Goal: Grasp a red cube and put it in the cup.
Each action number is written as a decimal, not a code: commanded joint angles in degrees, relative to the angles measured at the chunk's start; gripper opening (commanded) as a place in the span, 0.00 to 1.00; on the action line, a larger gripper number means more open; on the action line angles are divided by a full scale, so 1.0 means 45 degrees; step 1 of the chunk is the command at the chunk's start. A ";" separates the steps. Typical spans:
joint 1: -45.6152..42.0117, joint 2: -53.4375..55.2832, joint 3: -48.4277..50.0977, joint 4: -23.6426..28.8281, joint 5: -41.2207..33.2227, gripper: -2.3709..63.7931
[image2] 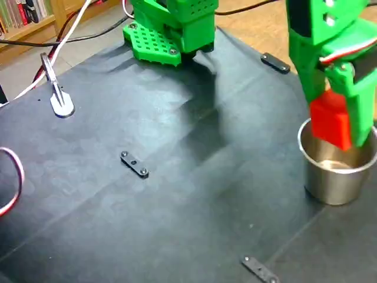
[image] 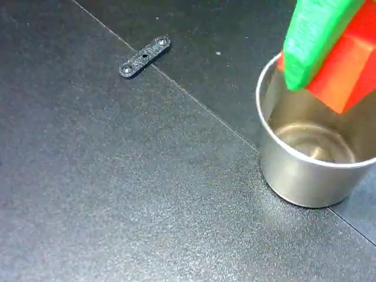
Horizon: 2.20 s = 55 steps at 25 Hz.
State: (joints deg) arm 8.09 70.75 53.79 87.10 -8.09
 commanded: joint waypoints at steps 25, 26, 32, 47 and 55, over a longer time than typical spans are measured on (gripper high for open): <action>-0.0117 0.0313 -0.0156 0.0156 -0.0098 0.04; -0.0117 0.0313 -0.0156 0.0156 -0.0098 0.04; -0.0176 0.0313 -0.0117 0.0156 -0.0117 0.10; -0.0840 0.0293 -0.0215 0.0156 -0.0098 0.41; -0.0840 0.0664 -0.0215 0.0156 -0.0098 0.41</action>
State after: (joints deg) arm 4.83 70.75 53.79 87.89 -8.26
